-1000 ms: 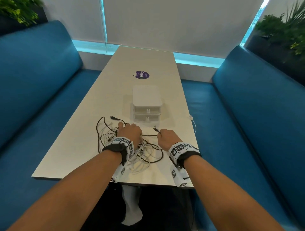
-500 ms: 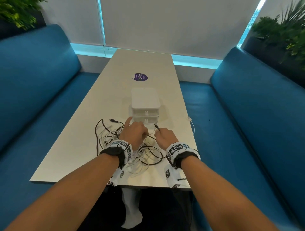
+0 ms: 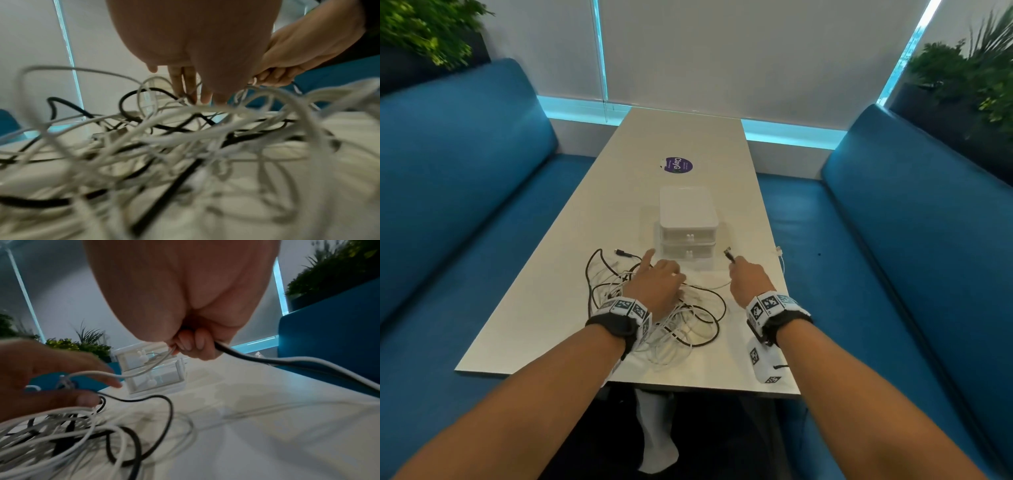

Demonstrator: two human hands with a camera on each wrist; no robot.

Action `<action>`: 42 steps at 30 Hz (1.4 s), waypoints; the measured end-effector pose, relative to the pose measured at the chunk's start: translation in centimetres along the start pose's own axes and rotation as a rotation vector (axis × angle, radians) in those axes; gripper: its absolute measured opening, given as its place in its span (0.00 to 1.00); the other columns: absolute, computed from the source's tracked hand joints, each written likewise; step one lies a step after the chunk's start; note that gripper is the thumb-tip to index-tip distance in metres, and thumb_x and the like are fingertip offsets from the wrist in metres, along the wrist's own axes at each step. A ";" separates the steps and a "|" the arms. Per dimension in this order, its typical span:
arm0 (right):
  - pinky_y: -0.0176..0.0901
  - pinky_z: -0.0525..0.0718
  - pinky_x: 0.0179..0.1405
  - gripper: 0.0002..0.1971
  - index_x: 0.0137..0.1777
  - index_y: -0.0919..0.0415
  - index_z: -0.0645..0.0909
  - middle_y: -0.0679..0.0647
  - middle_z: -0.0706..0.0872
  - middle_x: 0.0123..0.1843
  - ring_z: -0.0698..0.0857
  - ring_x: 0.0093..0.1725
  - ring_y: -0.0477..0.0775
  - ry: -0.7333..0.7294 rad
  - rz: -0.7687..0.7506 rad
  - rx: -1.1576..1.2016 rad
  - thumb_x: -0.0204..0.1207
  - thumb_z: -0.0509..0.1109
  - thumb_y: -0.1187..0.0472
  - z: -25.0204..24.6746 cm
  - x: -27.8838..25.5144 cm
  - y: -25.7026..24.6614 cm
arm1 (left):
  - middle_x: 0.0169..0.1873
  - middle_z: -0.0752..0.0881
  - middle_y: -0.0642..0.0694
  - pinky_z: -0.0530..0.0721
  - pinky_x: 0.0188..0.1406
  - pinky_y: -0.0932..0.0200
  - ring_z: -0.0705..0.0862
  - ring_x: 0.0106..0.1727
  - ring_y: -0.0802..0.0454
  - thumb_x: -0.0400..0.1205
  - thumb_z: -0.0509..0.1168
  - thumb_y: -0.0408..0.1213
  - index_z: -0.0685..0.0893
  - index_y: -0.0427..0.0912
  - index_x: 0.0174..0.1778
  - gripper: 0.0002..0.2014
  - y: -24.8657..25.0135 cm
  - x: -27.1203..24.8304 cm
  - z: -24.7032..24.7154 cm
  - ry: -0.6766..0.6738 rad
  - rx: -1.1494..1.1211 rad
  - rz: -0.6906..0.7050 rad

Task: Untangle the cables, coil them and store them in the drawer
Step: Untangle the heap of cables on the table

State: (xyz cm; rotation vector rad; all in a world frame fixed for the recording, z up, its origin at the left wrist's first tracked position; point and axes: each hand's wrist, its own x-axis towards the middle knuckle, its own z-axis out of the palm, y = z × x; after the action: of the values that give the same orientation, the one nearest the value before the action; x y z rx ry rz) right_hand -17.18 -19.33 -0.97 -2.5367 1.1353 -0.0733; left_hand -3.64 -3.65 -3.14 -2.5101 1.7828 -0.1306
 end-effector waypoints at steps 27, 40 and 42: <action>0.52 0.80 0.43 0.15 0.63 0.61 0.74 0.62 0.84 0.53 0.85 0.50 0.65 -0.065 -0.165 -0.332 0.89 0.51 0.54 0.3 -1.9 0.2 | 0.53 0.89 0.46 0.55 0.82 0.47 0.83 0.61 0.46 0.89 0.56 0.35 0.81 0.46 0.58 0.09 1.2 0.9 1.7 -0.124 -0.131 0.094; 0.48 0.78 0.45 0.13 0.51 0.56 0.82 0.56 0.84 0.48 0.83 0.48 0.58 -0.299 -0.233 0.053 0.86 0.58 0.53 1.7 -1.8 -1.5 | 0.47 0.88 0.51 0.50 0.84 0.44 0.84 0.59 0.49 0.86 0.61 0.34 0.79 0.49 0.54 0.06 1.6 -0.2 2.1 -0.034 -0.147 0.053; 0.50 0.82 0.47 0.13 0.56 0.57 0.82 0.59 0.85 0.50 0.84 0.48 0.61 -0.230 -0.199 -0.058 0.86 0.58 0.52 1.0 -1.6 -0.2 | 0.50 0.88 0.50 0.48 0.84 0.44 0.82 0.62 0.49 0.89 0.57 0.38 0.80 0.49 0.52 0.06 1.2 -0.4 2.2 -0.039 -0.199 0.018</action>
State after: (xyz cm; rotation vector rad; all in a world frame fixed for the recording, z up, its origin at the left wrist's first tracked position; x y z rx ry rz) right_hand -17.90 -17.77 -1.70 -2.6206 0.8073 0.1987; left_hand -4.65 -3.68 -5.50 -2.6061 1.8884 0.1010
